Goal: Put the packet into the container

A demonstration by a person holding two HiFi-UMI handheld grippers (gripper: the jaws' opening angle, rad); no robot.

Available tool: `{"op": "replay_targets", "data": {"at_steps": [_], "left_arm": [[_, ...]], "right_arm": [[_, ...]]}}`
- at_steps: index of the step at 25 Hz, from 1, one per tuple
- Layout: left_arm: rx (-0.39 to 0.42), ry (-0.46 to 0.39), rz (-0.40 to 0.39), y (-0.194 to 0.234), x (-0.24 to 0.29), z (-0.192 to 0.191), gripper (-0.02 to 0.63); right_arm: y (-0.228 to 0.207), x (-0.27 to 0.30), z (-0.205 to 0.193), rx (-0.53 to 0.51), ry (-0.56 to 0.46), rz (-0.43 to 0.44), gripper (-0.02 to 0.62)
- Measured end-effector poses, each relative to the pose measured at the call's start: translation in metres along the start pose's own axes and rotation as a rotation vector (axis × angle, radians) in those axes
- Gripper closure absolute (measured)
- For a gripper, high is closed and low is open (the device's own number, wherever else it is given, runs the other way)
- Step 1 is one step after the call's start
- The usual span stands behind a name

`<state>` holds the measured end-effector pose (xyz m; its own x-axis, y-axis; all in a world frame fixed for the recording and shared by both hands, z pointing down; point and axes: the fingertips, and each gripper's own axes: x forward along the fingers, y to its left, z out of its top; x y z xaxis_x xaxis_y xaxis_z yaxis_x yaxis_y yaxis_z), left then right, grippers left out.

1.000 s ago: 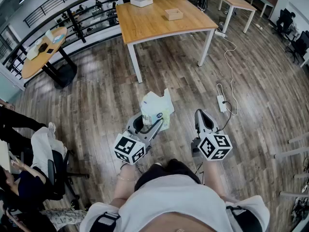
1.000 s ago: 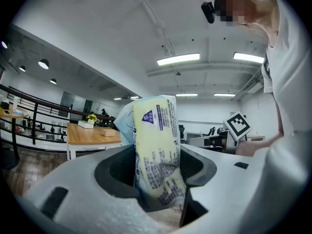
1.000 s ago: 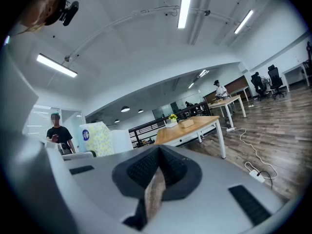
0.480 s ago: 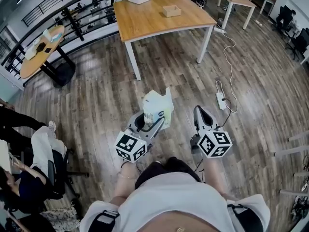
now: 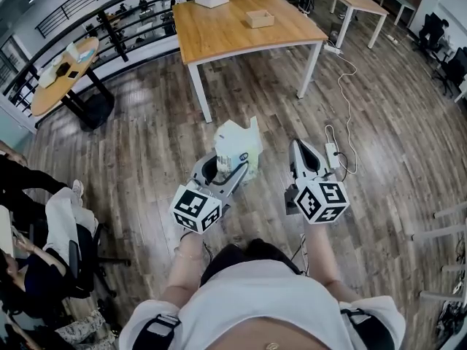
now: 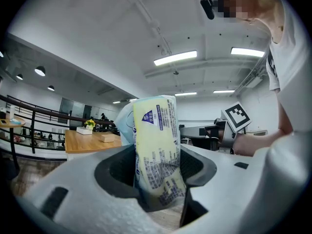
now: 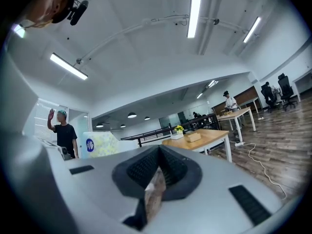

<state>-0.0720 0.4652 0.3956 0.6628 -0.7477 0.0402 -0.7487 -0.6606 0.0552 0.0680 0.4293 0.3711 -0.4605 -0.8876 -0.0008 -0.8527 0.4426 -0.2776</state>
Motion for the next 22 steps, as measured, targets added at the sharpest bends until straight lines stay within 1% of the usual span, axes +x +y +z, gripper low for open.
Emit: {"op": "replay_targets", "data": {"at_steps": [5, 13, 22], "left_arm": [[-0.007, -0.007, 0.013, -0.005, 0.007, -0.003, 0.373], [-0.036, -0.018, 0.025, -0.016, 0.005, -0.011, 0.373], [-0.030, -0.016, 0.034, -0.033, 0.007, -0.019, 0.373]], "right_arm": [[-0.002, -0.005, -0.003, 0.004, -0.010, 0.009, 0.583], [-0.006, -0.014, -0.015, 0.013, 0.020, 0.021, 0.583], [-0.014, -0.029, -0.024, 0.032, 0.034, 0.025, 0.583]]}}
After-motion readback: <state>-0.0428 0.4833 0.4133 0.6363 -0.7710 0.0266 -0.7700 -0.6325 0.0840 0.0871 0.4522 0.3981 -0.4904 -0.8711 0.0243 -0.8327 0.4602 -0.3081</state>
